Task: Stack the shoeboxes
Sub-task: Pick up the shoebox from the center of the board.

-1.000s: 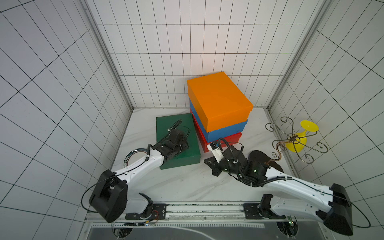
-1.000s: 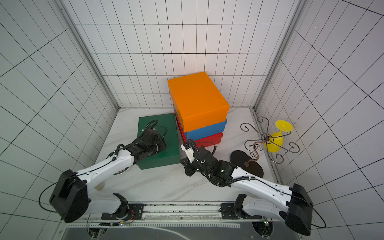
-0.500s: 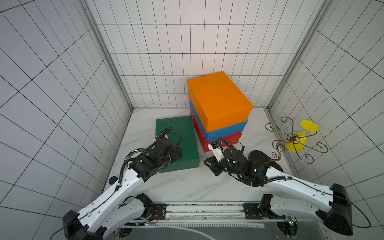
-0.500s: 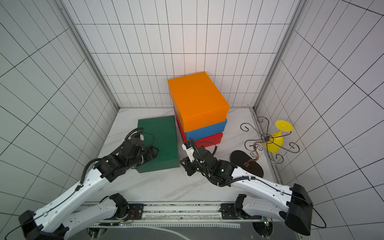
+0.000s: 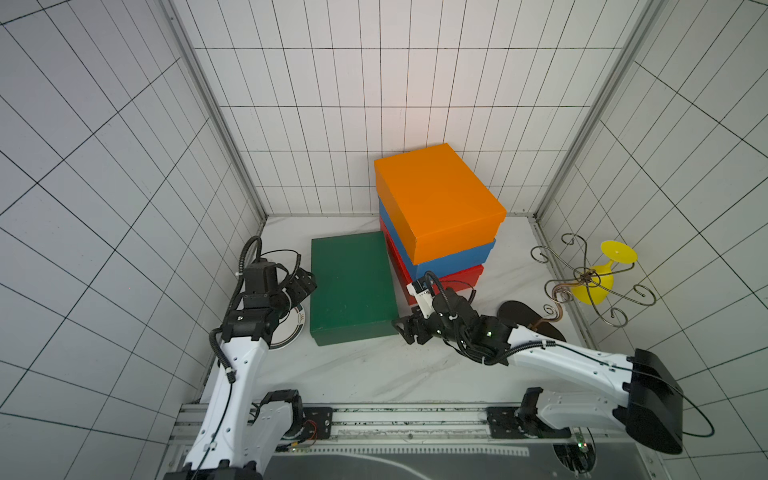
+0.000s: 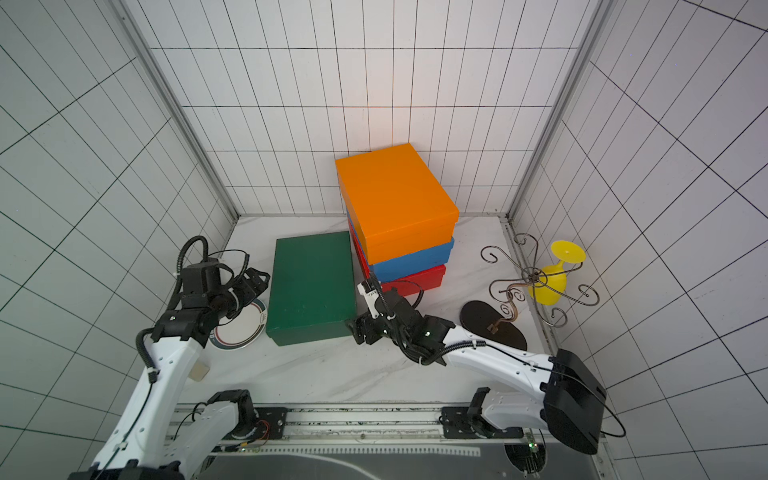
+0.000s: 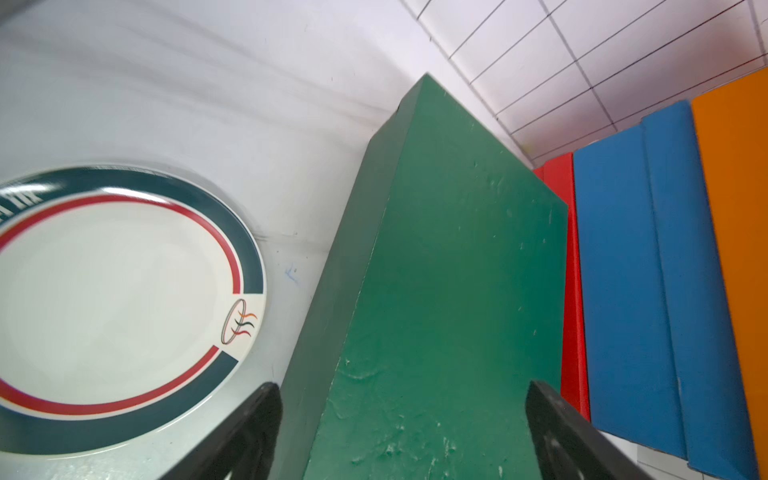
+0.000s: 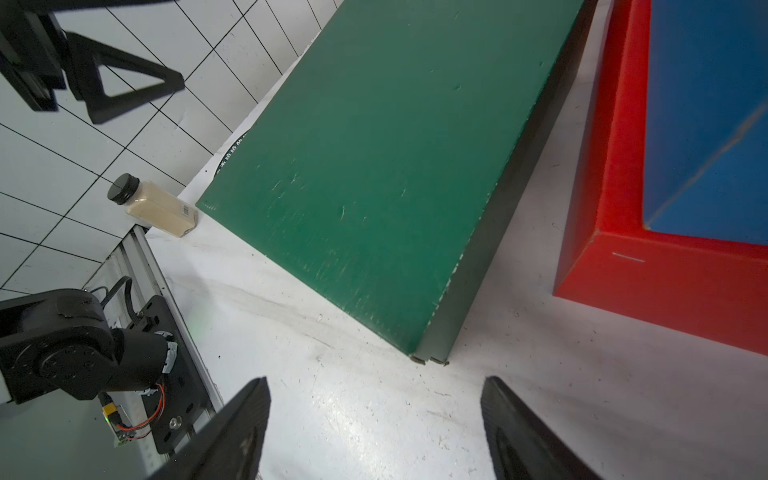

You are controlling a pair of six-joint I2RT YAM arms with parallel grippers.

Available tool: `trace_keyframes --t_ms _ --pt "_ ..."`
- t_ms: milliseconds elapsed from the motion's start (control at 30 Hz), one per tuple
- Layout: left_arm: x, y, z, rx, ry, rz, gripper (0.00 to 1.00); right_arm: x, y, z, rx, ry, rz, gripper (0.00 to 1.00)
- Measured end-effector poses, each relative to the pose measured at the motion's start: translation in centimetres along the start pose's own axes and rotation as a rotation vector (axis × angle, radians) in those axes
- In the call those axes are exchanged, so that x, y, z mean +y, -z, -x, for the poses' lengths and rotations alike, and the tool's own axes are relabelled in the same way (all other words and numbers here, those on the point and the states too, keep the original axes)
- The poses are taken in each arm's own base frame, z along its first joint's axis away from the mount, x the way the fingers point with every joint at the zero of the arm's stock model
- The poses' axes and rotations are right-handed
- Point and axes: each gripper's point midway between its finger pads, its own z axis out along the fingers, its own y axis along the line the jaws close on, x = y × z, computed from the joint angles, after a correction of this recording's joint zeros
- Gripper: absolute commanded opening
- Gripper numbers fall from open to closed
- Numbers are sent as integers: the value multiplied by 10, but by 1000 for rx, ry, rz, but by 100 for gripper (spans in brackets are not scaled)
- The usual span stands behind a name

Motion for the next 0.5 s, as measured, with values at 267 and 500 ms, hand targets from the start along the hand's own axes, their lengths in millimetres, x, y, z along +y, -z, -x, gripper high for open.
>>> trace_keyframes --t_ms 267,500 --pt "6 -29 -23 125 8 -40 97 -19 -34 -5 26 -69 9 98" --pt "14 -54 -33 195 30 -38 97 -19 -52 -12 42 -103 45 94"
